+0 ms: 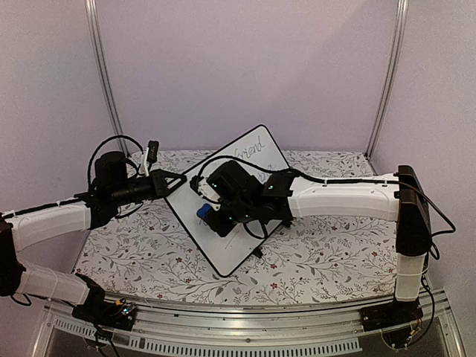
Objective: Erase the whiteboard
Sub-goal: Erase the whiteboard on the whiteboard stand.
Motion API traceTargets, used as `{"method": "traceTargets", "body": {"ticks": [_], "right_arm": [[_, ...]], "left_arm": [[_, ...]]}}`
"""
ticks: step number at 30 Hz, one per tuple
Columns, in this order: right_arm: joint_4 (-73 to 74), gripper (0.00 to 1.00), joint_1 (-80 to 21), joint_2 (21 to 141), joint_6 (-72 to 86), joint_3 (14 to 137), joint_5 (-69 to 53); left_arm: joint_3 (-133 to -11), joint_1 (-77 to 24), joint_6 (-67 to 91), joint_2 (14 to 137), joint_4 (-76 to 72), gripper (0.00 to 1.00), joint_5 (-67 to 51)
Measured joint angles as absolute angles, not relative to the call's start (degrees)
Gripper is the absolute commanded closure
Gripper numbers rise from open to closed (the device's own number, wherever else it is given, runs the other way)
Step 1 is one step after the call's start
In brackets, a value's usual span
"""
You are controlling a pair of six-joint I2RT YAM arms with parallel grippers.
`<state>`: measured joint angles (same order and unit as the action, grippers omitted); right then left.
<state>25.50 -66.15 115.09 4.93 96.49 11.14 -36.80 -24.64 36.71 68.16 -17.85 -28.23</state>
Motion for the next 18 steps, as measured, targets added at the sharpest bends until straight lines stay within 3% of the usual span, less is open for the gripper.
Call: {"method": "traceTargets", "body": {"ticks": [8,18], "right_arm": [[26.2,1.0,-65.2,114.5,5.1,96.4,8.9],[26.5,1.0,-60.1,118.0,5.1,107.2,8.4]], "left_arm": [[-36.8,-24.6,36.7,68.2,-17.9,1.0,-28.3],[-36.8,-24.6,37.0,68.2,-18.2,1.0,-28.6]]}}
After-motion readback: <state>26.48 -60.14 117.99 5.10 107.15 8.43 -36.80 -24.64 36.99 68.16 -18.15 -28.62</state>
